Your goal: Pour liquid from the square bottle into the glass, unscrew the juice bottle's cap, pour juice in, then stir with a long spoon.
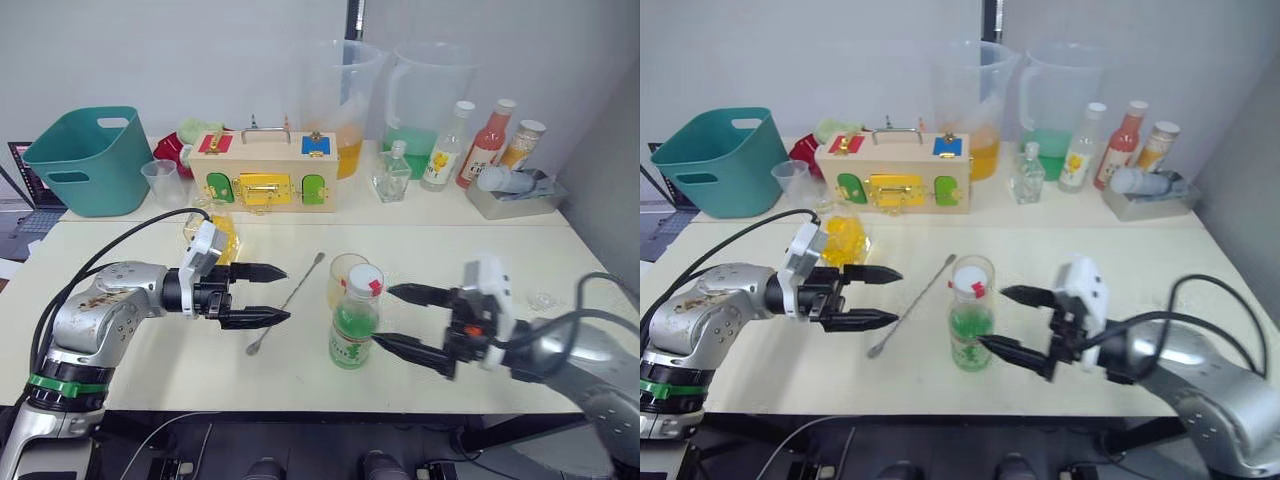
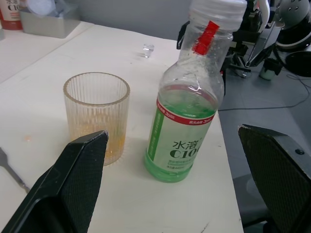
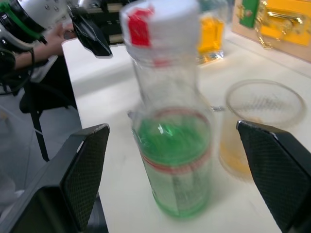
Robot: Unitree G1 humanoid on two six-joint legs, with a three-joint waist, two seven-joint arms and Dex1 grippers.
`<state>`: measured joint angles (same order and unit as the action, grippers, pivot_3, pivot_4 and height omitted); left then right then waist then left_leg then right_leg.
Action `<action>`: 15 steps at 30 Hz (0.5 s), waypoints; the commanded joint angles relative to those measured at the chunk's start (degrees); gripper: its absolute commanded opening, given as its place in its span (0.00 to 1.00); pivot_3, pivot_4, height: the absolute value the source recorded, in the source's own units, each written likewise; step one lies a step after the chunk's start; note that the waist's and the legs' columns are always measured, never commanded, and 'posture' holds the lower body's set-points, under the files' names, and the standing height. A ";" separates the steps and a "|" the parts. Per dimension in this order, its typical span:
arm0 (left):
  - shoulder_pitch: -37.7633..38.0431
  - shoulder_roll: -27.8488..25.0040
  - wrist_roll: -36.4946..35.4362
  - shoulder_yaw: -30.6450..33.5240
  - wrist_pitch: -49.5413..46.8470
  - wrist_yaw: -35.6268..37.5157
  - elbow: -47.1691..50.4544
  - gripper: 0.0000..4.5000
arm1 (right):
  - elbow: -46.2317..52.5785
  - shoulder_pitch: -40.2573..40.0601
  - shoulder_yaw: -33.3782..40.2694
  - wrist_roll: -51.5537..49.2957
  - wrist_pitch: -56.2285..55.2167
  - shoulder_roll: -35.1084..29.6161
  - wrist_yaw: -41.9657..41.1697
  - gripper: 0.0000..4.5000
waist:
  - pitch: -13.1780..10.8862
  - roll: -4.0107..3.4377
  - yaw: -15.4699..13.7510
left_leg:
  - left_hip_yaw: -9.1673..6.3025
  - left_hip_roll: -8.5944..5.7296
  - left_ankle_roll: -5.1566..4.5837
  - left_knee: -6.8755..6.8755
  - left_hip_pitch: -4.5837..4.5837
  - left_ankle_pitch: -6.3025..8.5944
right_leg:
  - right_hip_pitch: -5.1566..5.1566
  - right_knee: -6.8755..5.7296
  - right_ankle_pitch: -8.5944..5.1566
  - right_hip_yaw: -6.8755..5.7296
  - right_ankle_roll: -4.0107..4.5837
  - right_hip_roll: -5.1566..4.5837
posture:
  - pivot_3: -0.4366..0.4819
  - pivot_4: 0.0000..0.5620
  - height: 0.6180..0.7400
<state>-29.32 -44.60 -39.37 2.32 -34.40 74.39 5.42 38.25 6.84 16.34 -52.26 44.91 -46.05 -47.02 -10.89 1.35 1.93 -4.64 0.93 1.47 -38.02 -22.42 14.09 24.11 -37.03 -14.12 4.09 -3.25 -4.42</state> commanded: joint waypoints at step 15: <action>-6.62 3.67 1.10 -3.64 0.93 0.74 1.94 1.00 | 1.13 -16.42 28.51 -9.49 -0.42 -7.11 -7.35 0.99 | 0.00 0.01 -0.60 | 0.03 -0.02 0.00 -0.02 0.02 0.00 | -0.10 0.02 -0.01 0.02 -0.02 0.00 | 0.48 0.27 1.00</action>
<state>-34.06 -41.59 -38.21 -0.99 -33.78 75.28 4.88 36.73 -8.32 41.47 -60.97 45.24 -52.56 -54.23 -10.88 1.37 1.33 -4.61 0.91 1.48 -38.04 -22.39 14.09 24.00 -37.00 -14.12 4.11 -3.27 -4.42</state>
